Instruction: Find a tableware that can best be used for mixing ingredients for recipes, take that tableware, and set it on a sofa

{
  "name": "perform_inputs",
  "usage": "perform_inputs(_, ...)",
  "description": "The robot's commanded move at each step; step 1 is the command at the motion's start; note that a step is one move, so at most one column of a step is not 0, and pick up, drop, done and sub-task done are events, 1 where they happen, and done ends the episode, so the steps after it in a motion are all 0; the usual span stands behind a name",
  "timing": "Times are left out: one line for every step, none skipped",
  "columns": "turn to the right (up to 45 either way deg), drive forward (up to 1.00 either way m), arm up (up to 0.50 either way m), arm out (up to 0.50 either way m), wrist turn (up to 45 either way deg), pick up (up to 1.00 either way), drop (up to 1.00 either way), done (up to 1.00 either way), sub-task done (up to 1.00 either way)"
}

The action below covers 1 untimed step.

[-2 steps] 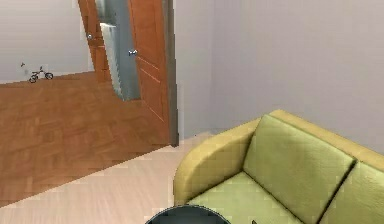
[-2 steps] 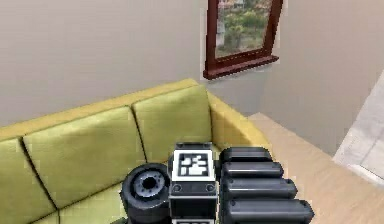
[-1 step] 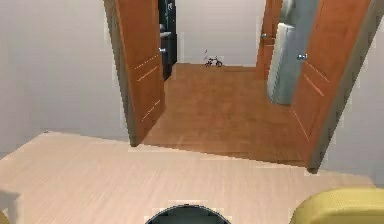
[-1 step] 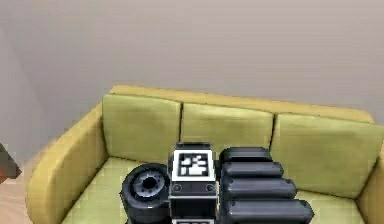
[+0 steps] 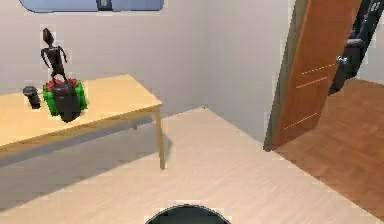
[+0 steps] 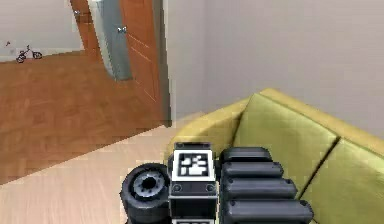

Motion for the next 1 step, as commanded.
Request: perform_inputs(-45.0, 0.0, 0.0, 0.0, 0.0, 0.0, 0.0, 0.0, 0.0)
